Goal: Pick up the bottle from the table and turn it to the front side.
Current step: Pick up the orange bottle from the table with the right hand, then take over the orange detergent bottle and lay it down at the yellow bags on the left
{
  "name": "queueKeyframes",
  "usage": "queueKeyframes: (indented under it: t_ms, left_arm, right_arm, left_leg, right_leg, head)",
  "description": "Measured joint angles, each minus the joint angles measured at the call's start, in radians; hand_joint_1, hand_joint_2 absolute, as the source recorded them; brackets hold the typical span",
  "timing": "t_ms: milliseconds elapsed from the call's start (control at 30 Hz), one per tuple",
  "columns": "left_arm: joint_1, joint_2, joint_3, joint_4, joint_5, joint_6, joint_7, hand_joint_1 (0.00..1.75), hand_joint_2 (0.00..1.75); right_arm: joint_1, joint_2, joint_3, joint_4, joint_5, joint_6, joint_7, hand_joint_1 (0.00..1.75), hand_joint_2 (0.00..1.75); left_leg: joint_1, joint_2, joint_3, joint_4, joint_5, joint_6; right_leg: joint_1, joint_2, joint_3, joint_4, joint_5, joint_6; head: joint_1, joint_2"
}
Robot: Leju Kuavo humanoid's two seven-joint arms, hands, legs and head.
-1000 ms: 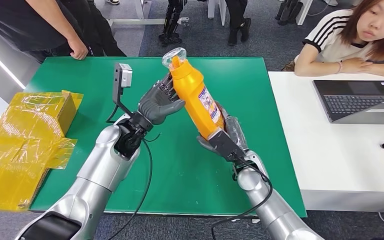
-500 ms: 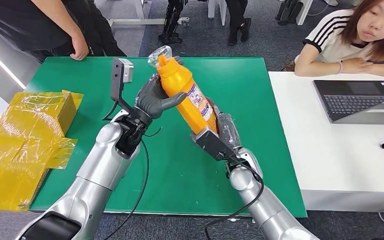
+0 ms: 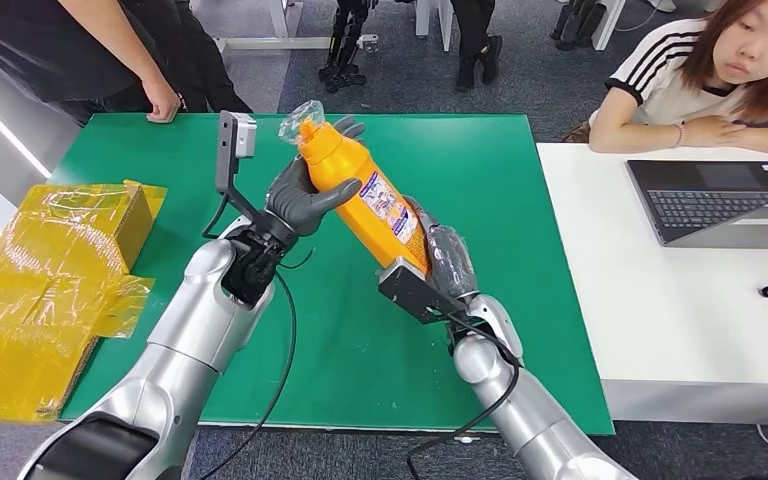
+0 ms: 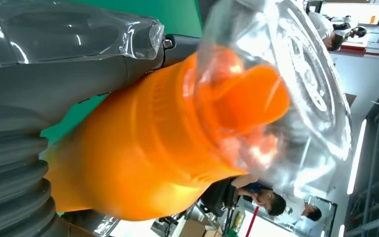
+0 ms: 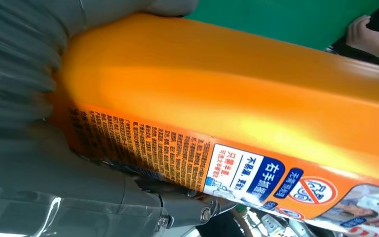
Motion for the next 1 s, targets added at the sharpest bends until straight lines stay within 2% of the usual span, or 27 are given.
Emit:
queueKeyframes:
  t_ms: [33,100,133,167,367,500,567,600,667,767,867,900,1000]
  left_arm:
    - [-0.003,0.000,0.003,0.007,0.003,-0.003,0.000,0.36,1.75]
    - [-0.008,-0.001,0.006,0.018,0.010,-0.008,0.001,1.23,1.75]
    - [-0.010,-0.001,0.007,0.022,0.016,-0.012,0.004,1.59,1.75]
    - [-0.011,-0.002,0.008,0.025,0.026,-0.019,0.008,1.75,1.75]
    - [-0.009,-0.023,0.026,0.030,0.214,-0.078,0.099,1.75,1.75]
    - [0.003,-0.031,0.030,0.026,0.318,-0.060,0.122,1.75,1.75]
    - [0.012,-0.032,0.030,0.023,0.341,-0.043,0.118,1.75,1.75]
    - [0.017,-0.032,0.030,0.021,0.350,-0.036,0.114,1.75,1.75]
    - [0.025,-0.032,0.030,0.016,0.362,-0.029,0.105,1.75,1.75]
    - [0.039,-0.032,0.030,0.008,0.371,-0.028,0.095,1.75,1.75]
    - [0.048,-0.032,0.030,0.000,0.373,-0.025,0.092,1.75,1.75]
    - [0.050,-0.032,0.030,-0.002,0.375,-0.022,0.091,1.75,1.75]
    - [0.058,-0.032,0.030,-0.009,0.382,-0.014,0.086,1.75,1.75]
  right_arm:
    - [0.000,0.000,0.001,0.000,0.001,-0.001,0.000,1.75,1.75]
    - [0.000,0.000,0.003,0.000,0.002,-0.003,0.000,1.75,1.75]
    - [0.000,0.000,0.004,0.000,0.003,-0.005,0.000,1.75,1.75]
    - [0.000,0.000,0.004,0.000,0.004,-0.007,0.001,1.75,1.75]
    - [0.002,0.000,0.003,0.001,0.014,-0.041,0.001,1.75,1.75]
    - [0.003,0.000,-0.004,0.003,0.013,-0.053,-0.010,1.74,1.75]
    - [0.004,0.000,-0.010,0.004,0.004,-0.055,-0.015,1.64,1.75]
    - [0.005,0.000,-0.013,0.004,-0.001,-0.055,-0.019,1.55,1.75]
    - [0.008,0.000,-0.018,0.005,-0.011,-0.054,-0.028,1.17,1.75]
    - [0.011,0.000,-0.023,0.005,-0.019,-0.053,-0.037,0.77,1.75]
    - [0.013,0.000,-0.026,0.005,-0.024,-0.049,-0.043,0.12,1.75]
    - [0.013,0.000,-0.028,0.005,-0.026,-0.047,-0.044,0.03,1.75]
    - [0.013,0.000,-0.037,0.005,-0.037,-0.043,-0.050,0.03,1.75]
  left_leg:
    - [0.000,0.000,0.000,0.000,0.000,0.000]
    - [0.000,0.000,0.000,0.000,0.000,0.000]
    - [0.000,0.000,0.000,0.000,0.000,0.000]
    - [0.000,0.000,0.000,0.000,0.000,0.000]
    - [0.000,0.000,0.000,0.000,0.000,0.000]
    - [0.000,0.000,0.000,0.000,0.000,0.000]
    - [0.000,0.000,0.000,0.000,0.000,0.000]
    - [0.000,0.000,0.000,0.000,0.000,0.000]
    - [0.000,0.000,0.000,0.000,0.000,0.000]
    - [0.000,0.000,0.000,0.000,0.000,0.000]
    - [0.000,0.000,0.000,0.000,0.000,0.000]
    - [0.000,0.000,0.000,0.000,0.000,0.000]
    - [0.000,0.000,0.000,0.000,0.000,0.000]
  right_leg:
    - [0.000,0.000,0.000,0.000,0.000,0.000]
    - [0.000,0.000,0.000,0.000,0.000,0.000]
    - [0.000,0.000,0.000,0.000,0.000,0.000]
    - [0.000,0.000,0.000,0.000,0.000,0.000]
    - [0.000,0.000,0.000,0.000,0.000,0.000]
    - [0.000,0.001,-0.001,0.000,0.000,0.000]
    - [0.000,0.000,-0.001,0.000,0.000,0.000]
    - [0.000,0.000,-0.001,0.000,0.000,0.000]
    - [0.000,0.001,-0.001,0.000,0.000,0.000]
    - [0.000,0.001,-0.001,0.000,0.000,0.000]
    - [0.000,0.000,-0.001,0.000,0.000,0.000]
    - [0.000,0.000,-0.001,0.000,0.000,0.000]
    - [0.000,0.000,-0.001,0.000,0.000,0.000]
  head:
    - [0.000,0.000]
    - [0.000,0.000]
    - [0.000,0.000]
    - [0.000,0.000]
    - [0.000,0.000]
    - [0.000,0.000]
    - [0.000,0.000]
    - [0.000,0.000]
    - [0.000,0.000]
    - [0.000,0.000]
    - [0.000,0.000]
    - [0.000,0.000]
    - [0.000,0.000]
